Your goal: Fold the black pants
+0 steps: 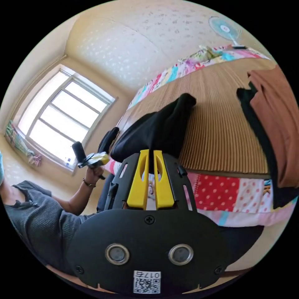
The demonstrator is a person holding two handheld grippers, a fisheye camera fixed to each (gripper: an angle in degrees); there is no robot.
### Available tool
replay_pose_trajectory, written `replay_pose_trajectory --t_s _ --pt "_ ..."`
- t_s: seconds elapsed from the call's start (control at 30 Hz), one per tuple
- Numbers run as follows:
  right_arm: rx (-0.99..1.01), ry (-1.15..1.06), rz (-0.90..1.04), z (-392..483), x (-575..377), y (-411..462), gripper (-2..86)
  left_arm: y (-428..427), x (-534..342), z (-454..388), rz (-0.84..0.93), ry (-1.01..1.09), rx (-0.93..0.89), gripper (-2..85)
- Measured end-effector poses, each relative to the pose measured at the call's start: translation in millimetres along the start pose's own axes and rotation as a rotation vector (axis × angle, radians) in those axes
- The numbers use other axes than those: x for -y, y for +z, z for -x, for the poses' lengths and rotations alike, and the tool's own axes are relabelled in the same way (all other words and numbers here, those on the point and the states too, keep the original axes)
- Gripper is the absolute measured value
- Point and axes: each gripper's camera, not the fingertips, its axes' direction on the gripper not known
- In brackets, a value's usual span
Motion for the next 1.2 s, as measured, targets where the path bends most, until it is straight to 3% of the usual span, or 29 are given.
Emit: replay_pose_trajectory --t_s 0.03,0.07,0.2,0.27,0.4,0.5,0.6,0.67,0.83,0.93,1.03,1.2 --pt "-0.105 0.014 0.016 -1.1 1.6 -3.8 2.9 1.2 -1.8 -2.1 0.065 0.033 -0.090 -0.7" --pt "-0.165 0.036 0.039 -6.1 -0.4 -5.9 2.8 6.1 -7.6 -0.4 0.129 -0.002 -0.065 -0.7" --pt "-0.054 0.098 0.012 -32.3 -26.1 -26.5 2.7 16.7 -38.7 22.0 0.150 -0.232 0.054 0.2" --pt "0.095 0.220 -0.056 -59.6 -50.1 -49.7 2.6 17.1 -52.5 41.0 0.048 -0.390 -0.029 5.0" --pt "0.288 0.383 -0.124 -89.6 -83.2 -67.7 3.8 23.2 -51.3 60.5 -0.144 -0.513 -0.095 12.6" --pt "0.408 0.446 -0.051 -97.4 -92.5 -58.5 7.7 58.9 -25.1 68.6 -0.092 -0.499 -0.088 13.5" --pt "0.517 0.481 0.011 -99.0 -89.9 -44.6 16.7 112.5 -3.4 69.4 0.101 -0.488 -0.085 8.5" --pt "0.644 0.500 -0.015 -102.6 -83.1 -39.1 21.9 120.2 10.1 48.9 0.134 -0.303 -0.120 4.4" --pt "0.863 0.533 -0.097 -111.6 -63.2 -37.5 25.8 125.2 17.8 -14.7 0.281 -0.115 -0.175 3.2" --pt "0.899 0.582 -0.058 -118.5 -62.2 -40.8 24.4 118.5 6.1 -39.3 0.345 -0.078 -0.081 2.9" --pt "0.927 0.641 -0.037 -119.4 -64.8 -50.1 22.5 83.1 -18.4 -16.0 0.268 -0.256 -0.158 3.9" --pt "0.996 0.810 -0.042 -107.6 -76.3 -60.3 20.3 28.4 -90.3 67.5 -0.052 -0.714 -0.393 19.4"
